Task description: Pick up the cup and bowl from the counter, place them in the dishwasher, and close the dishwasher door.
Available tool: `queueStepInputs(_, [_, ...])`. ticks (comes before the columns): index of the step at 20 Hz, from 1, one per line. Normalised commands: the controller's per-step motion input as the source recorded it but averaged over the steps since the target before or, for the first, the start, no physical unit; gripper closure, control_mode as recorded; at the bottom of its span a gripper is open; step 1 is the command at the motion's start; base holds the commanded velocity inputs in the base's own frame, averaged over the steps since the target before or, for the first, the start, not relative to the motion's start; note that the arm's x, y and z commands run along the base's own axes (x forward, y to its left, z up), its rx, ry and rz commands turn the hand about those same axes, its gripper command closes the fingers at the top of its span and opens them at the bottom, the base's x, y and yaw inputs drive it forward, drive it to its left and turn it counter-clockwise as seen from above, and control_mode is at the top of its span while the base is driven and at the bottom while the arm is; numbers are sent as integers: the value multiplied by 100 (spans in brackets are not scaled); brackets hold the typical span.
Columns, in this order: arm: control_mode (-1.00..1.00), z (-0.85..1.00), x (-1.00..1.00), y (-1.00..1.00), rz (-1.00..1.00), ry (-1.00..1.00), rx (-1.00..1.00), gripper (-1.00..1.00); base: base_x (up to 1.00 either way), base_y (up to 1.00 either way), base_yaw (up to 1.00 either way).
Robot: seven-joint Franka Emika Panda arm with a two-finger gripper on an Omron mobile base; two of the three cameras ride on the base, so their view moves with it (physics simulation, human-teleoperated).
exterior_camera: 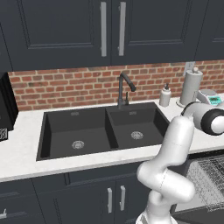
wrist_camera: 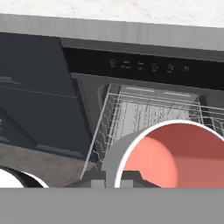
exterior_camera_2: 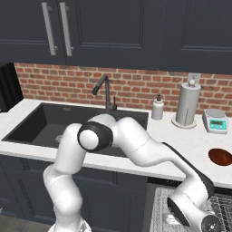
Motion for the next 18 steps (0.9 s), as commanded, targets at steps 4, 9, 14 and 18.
queueStepInputs(4, [-100,-67,0,32,17,0,-13,100,0,0,0])
queueStepInputs(9, [-100,-40,0,31,19,0,-4,100,0,0,0])
queueStepInputs(14, [-100,-26,11,39,12,0,-3,100,0,0,0])
queueStepInputs(18, [-100,-24,23,17,9,0,0,100,0,0,0])
